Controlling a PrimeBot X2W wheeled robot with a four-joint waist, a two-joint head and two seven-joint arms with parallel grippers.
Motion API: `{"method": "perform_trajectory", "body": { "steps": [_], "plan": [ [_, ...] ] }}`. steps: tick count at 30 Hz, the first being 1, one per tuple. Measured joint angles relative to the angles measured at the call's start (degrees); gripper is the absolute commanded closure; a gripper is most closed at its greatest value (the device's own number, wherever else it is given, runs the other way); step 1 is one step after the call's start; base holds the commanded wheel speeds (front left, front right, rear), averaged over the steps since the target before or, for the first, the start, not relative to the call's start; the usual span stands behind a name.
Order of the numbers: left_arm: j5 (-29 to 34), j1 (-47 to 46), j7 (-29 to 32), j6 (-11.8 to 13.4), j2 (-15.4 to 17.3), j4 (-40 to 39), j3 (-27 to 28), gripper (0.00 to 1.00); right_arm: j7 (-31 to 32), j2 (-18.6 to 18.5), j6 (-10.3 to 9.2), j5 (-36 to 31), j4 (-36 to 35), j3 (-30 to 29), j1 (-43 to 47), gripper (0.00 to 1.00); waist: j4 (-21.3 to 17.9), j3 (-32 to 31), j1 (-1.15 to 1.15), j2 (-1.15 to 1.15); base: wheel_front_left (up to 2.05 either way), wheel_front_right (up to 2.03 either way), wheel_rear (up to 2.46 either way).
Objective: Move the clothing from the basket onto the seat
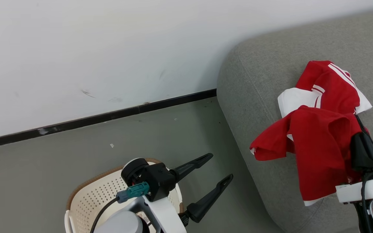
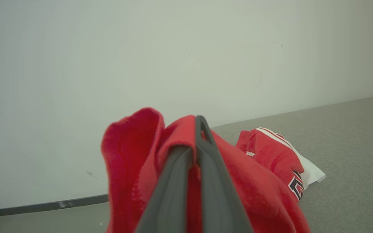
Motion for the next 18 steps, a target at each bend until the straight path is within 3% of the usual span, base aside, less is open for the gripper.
{"method": "perform_trajectory", "body": {
  "steps": [18],
  "plan": [
    [1.00,0.48,0.26,0.65,2.24,-2.14,0.87,0.00,0.00,-1.13,0.00,0.02,-2.87,1.45,-4.19,1.00,-2.68,3.02,0.00,0.00,0.00,0.00,0.00]
  ]
}}
